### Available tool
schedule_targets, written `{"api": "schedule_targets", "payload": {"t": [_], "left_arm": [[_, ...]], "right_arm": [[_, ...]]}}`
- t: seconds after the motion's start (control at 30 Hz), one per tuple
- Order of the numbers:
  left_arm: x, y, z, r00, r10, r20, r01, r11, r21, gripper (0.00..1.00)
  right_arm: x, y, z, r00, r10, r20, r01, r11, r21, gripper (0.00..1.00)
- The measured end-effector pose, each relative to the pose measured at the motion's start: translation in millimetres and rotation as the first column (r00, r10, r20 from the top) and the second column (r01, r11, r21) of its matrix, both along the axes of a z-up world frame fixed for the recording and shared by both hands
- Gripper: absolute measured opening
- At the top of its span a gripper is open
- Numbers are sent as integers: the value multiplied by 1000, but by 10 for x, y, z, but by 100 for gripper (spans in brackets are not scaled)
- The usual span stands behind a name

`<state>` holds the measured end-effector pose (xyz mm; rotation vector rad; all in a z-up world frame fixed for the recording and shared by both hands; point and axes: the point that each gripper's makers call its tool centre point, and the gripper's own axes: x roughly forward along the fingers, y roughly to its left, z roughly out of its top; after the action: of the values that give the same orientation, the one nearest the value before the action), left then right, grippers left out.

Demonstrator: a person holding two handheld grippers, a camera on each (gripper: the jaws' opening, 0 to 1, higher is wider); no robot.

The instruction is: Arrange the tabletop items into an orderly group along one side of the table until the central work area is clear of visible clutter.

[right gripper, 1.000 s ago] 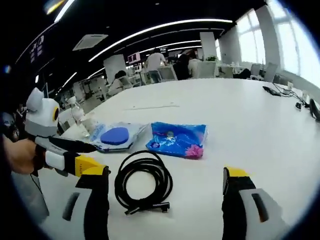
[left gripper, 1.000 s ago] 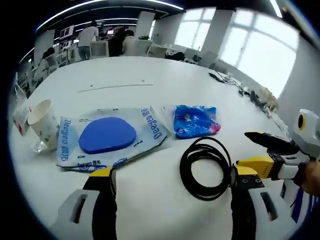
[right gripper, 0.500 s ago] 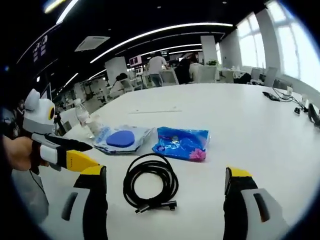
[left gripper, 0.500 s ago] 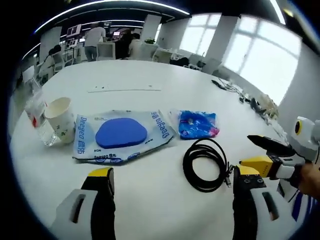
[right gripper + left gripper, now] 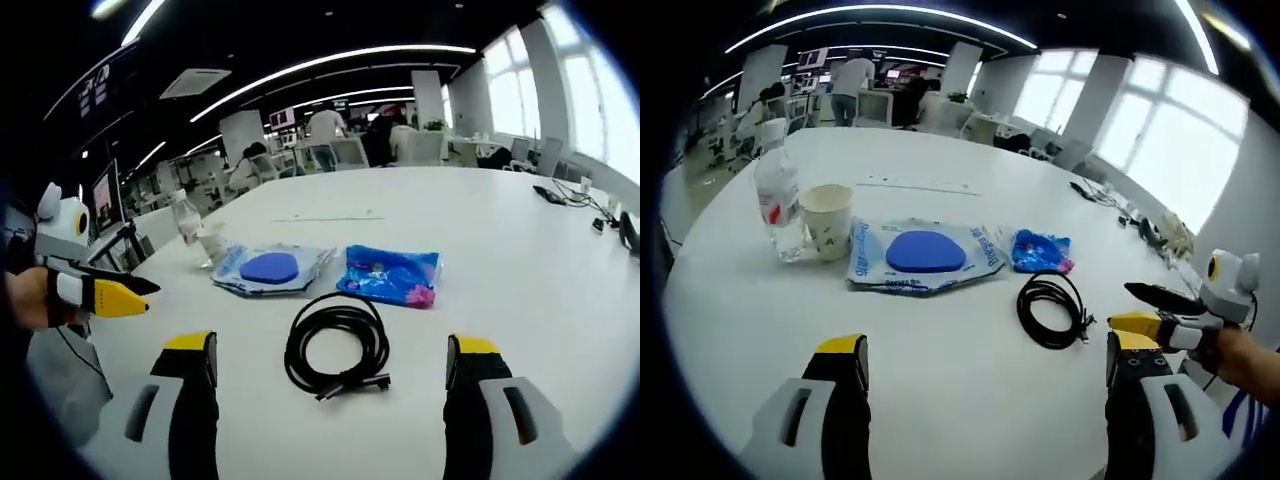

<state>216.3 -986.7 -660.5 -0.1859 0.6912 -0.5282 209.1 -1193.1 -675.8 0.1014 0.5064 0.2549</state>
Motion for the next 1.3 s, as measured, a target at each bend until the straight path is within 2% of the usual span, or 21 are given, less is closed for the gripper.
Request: {"api": "schedule_targets", "payload": {"t": [0.13, 0.3, 0.43, 0.53, 0.67, 0.77, 0.9, 0.97, 1.07, 1.13, 1.2, 1.23, 1.3], "left_arm": [[-130, 252, 183, 999, -26, 40, 26, 1000, 5, 96], [-365, 663, 489, 994, -40, 101, 39, 999, 5, 96], [-572, 1064, 698, 989, -47, 139, 49, 999, -13, 96], [-654, 1296, 762, 990, -40, 136, 47, 998, -49, 96], [-740, 1528, 757, 992, -28, 121, 39, 996, -84, 96], [-791, 1598, 736, 992, -36, 117, 48, 994, -97, 96], [-884, 1697, 730, 994, -16, 109, 27, 994, -105, 96], [-926, 1742, 787, 993, 3, 121, 12, 992, -125, 96], [-924, 1794, 811, 991, 4, 134, 9, 995, -98, 96], [-900, 1806, 837, 991, 8, 136, 4, 996, -90, 96], [-843, 1773, 880, 988, 14, 152, 2, 995, -101, 96], [-815, 1739, 879, 988, 12, 152, 4, 995, -102, 96], [-830, 1676, 854, 992, -6, 126, 18, 995, -94, 96]], "right_arm": [[-259, 148, 161, 1000, -15, 4, 15, 1000, 9, 93], [-569, 413, 323, 1000, -18, 5, 18, 1000, 23, 93], [-819, 596, 489, 997, -79, 21, 77, 995, 67, 92], [-968, 695, 559, 994, -110, 19, 108, 989, 102, 91], [-1139, 762, 662, 989, -143, 26, 140, 986, 93, 90], [-1194, 800, 702, 987, -159, 30, 155, 982, 108, 90], [-1194, 869, 659, 990, -143, 4, 142, 984, 104, 89], [-1123, 900, 650, 991, -135, 4, 134, 984, 116, 89], [-971, 985, 656, 994, -108, -7, 108, 983, 151, 89], [-888, 1026, 677, 998, -64, -3, 64, 991, 116, 89], [-828, 984, 677, 1000, -25, 14, 24, 999, 46, 88], [-836, 886, 608, 1000, -20, 1, 20, 1000, -12, 88], [-922, 862, 545, 1000, -3, -21, 3, 999, -32, 87]]}}
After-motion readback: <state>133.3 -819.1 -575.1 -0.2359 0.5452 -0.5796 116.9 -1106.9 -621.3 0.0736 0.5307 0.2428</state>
